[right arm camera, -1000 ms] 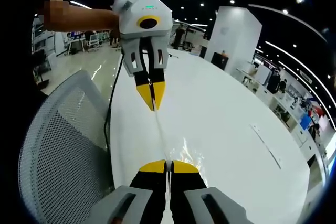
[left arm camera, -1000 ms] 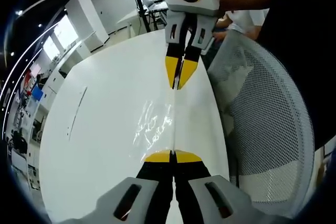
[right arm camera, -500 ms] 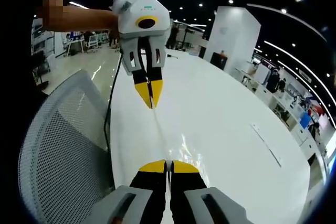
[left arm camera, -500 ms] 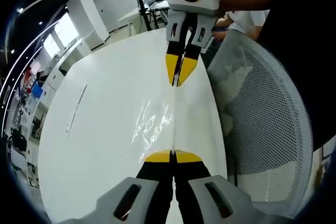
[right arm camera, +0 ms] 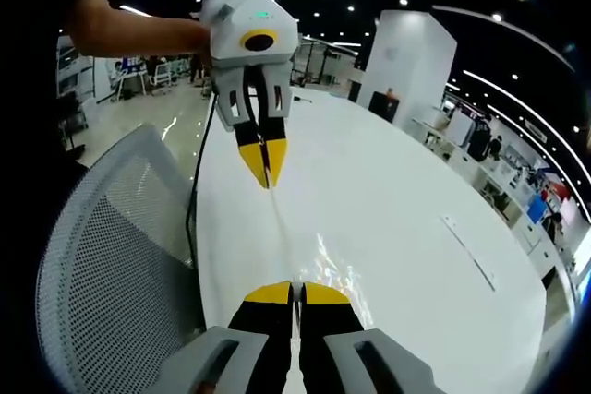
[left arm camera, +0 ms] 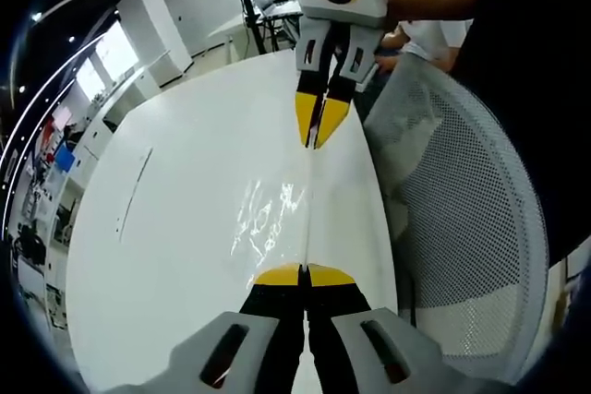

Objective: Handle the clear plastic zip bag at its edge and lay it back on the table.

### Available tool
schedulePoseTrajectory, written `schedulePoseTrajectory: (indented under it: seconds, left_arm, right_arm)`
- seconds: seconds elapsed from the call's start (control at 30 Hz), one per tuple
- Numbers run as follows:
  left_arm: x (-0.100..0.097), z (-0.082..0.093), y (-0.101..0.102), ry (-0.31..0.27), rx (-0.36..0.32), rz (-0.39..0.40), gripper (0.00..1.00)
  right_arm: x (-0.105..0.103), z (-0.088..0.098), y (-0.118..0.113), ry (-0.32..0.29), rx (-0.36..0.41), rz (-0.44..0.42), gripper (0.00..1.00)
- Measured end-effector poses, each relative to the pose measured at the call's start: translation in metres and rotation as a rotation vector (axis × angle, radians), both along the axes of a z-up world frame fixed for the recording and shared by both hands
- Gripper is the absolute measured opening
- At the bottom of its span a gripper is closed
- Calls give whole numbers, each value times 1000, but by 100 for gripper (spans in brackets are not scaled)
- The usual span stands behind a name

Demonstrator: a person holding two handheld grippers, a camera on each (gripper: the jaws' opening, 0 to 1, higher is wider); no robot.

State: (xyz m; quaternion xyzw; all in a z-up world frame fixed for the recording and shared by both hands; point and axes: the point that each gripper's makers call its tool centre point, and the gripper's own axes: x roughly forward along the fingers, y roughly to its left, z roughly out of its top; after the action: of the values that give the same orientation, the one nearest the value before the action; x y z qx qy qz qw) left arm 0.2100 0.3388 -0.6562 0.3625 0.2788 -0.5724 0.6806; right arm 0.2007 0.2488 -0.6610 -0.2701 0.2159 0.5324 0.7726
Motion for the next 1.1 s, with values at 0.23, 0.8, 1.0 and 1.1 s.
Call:
schedulePoseTrajectory:
  seconds: [0.23, 0.8, 1.0, 1.1]
  left_arm:
    - [-3, 2, 2, -2, -12, 11, 0]
    - [-8, 4, 7, -9, -25, 25, 0]
    - [-7, 4, 10, -9, -24, 29, 0]
    - [-8, 4, 9, -3, -33, 29, 0]
  right_arm:
    - [1, 3, -1, -5, -7, 5, 0]
    - [-3, 5, -1, -12, -16, 5, 0]
    - [-2, 5, -8, -14, -18, -13, 0]
    - [-3, 6, -7, -8, -8, -15, 0]
